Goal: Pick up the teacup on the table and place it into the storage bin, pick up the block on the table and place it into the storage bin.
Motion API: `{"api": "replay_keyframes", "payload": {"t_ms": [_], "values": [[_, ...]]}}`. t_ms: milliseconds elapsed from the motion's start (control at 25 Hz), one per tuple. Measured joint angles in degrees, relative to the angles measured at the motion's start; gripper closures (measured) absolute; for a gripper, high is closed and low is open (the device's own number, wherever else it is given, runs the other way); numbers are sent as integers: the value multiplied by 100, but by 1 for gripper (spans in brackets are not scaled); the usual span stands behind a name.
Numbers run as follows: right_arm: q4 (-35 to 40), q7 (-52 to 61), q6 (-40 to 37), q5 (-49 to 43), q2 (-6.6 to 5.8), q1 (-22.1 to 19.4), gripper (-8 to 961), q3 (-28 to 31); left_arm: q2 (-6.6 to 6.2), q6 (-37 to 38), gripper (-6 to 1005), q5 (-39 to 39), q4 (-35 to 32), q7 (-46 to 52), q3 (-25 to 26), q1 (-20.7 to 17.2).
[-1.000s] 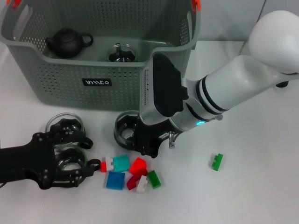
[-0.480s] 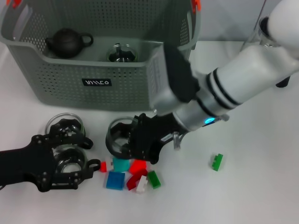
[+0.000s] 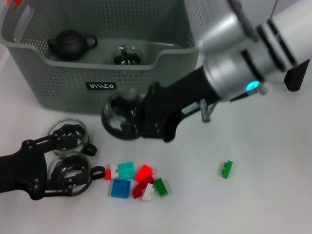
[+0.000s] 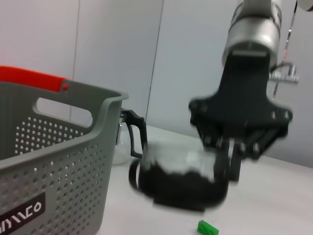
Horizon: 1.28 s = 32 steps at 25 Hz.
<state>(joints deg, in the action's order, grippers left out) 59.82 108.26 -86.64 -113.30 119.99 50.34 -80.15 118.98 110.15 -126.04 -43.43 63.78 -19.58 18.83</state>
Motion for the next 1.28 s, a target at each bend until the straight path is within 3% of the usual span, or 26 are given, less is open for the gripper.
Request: {"api": "replay_keyframes", "payload": {"t_ms": [280,520,840,1160,1280], "values": [[590,62,-276,26,-13,280,901,1162,-7,28,97,-6,-7,-59,14,-2],[481,-108,390,-126,-52,528,900,1795,-7,42,97,2,-8,-62,16,37],[-1115,-619,1945,-563,-198,1072,901,1779,-7,42,97,29,27,-70,-4,81],[-2290,-1115,3864,-898,14,1494,901,1307,-7,33,96,36,46,-72,-11,103],[-2654,-1121,4424,-908,31,1615,900,1006,-7,33,96,34,51,-70,-17,124]]}}
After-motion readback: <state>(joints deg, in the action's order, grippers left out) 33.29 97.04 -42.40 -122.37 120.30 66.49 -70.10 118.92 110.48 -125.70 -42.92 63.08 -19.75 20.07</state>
